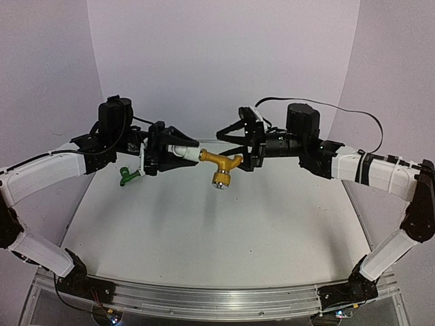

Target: Install the water faucets

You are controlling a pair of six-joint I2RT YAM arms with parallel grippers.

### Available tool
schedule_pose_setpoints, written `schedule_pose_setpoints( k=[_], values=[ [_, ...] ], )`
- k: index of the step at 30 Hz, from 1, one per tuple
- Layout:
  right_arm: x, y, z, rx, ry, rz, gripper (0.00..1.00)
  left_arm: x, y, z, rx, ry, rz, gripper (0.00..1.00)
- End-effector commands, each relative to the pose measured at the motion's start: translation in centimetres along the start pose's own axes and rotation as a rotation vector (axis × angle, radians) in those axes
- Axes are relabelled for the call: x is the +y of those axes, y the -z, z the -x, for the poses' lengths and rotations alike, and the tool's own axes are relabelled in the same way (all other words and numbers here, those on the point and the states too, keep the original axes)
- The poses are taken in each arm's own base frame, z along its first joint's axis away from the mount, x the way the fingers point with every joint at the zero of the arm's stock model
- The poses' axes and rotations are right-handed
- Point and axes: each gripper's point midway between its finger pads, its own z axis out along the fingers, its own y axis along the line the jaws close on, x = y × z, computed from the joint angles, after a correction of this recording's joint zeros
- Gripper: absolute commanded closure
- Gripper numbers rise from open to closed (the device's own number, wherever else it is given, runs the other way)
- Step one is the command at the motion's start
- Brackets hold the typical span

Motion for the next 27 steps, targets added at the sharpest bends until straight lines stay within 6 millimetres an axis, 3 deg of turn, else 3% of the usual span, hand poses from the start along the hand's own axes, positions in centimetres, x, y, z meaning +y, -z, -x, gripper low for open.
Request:
schedule_pose_setpoints(
  k=[1, 4, 7, 11, 16, 18, 22, 27],
  values=[
    [0.8, 4.8, 1.8, -0.075, 0.089, -0.024, 0.02, 5.8, 1.7, 0.7, 0.106, 0.361, 0.15, 1.0],
    [-0.7, 8.7, 2.7, -0.138, 0.175, -0.074, 0.02, 6.9, 2.0, -1.3, 0.164, 0.703, 0.243, 1.0],
    [-2.5, 11.5, 3.2, -0.232, 0.37, -0.204, 0.02, 7.6, 1.8, -3.2, 0.142, 1.029, 0.337, 1.0],
    [-5.0, 13.9, 4.2, -0.334, 0.592, -0.429, 0.02, 7.7, 1.1, -5.9, 0.102, 1.548, 0.407, 1.0],
    [-6.1, 16.4, 5.6, -0.38, 0.847, -0.662, 0.02, 7.5, 1.5, -6.9, 0.007, 2.126, 0.517, 1.0],
    [-6.5, 17.1, 5.4, -0.351, 1.005, -0.741, 0.02, 7.3, 1.6, -7.5, -0.042, 2.343, 0.571, 1.0],
    [-6.4, 17.8, 4.8, -0.325, 1.341, -0.838, 0.02, 4.1, 1.2, -9.0, -0.089, 2.773, 0.517, 1.0],
    [-5.9, 15.3, 1.7, -0.209, 1.867, -0.701, 0.02, 0.1, -0.3, -8.4, -0.046, 3.098, 0.276, 1.0]
  ],
)
